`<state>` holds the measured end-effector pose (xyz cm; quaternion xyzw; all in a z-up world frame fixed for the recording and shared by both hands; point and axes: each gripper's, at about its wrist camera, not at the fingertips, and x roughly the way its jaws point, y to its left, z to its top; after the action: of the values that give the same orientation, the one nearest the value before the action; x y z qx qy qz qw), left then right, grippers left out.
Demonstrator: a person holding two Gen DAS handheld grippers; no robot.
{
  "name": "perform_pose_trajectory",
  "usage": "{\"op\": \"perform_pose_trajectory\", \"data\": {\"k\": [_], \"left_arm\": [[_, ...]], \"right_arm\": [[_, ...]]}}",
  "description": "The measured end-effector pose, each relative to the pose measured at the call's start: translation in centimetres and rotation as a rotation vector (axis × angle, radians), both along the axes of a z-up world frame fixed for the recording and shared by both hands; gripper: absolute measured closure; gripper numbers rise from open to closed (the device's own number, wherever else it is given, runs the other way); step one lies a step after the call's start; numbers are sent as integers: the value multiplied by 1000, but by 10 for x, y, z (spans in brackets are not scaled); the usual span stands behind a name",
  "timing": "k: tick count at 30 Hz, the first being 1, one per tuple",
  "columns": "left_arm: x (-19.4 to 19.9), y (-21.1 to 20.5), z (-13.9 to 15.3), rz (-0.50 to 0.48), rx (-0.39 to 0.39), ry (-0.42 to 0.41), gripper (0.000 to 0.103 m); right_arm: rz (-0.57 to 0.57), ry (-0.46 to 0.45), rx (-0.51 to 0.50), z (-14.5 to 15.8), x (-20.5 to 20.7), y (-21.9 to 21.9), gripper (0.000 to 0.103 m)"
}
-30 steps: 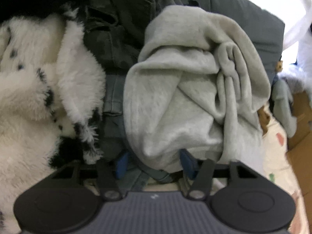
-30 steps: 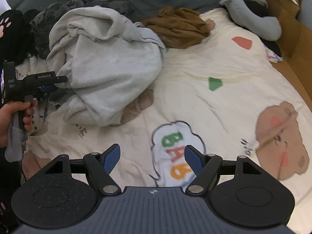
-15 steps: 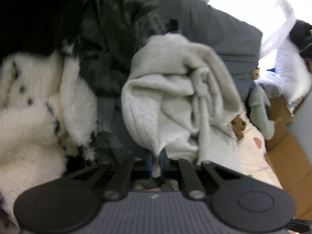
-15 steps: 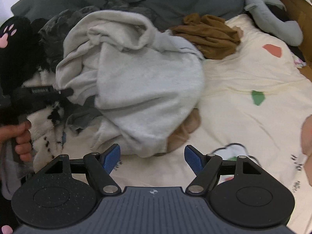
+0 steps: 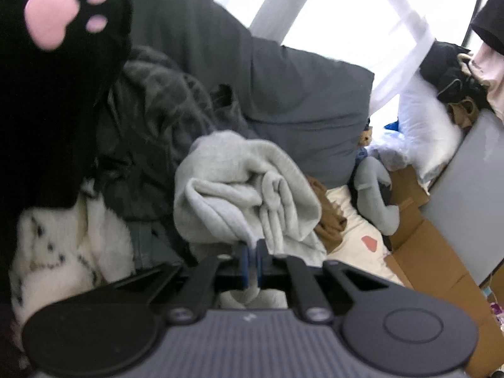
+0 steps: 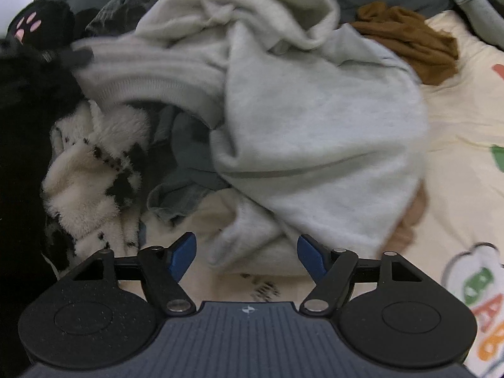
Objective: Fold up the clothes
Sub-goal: 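Close the left gripper on the grey sweatshirt while the right gripper closes on it too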
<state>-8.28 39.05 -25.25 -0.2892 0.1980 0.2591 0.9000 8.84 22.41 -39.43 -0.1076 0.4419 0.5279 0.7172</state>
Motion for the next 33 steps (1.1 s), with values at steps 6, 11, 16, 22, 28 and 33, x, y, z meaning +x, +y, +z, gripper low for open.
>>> {"op": "perform_pose_trajectory", "data": {"k": [6,11,16,22,28,33], "left_arm": [[1,1,22,0,25,-23,99],[2,-3,31,-4,32,-52,99],[0,-11,38,-28,28,-68,99],[-5,-17,55,-45,39,-81,99],[-3,-22,78,-81,57,-88,99],[5,-33,100,-131,73,-94,99]], "right_arm": [[34,3,-97,-20,4,25,91],[42,-5,-87,-7,17,-2,98],[24,-38,-94,23,28,-39,99],[19,-106,-136,39,41,-74,99],[-4,-156,-183,47,65,-111,100],[9,-210,-233,58,85,-148,102]]}}
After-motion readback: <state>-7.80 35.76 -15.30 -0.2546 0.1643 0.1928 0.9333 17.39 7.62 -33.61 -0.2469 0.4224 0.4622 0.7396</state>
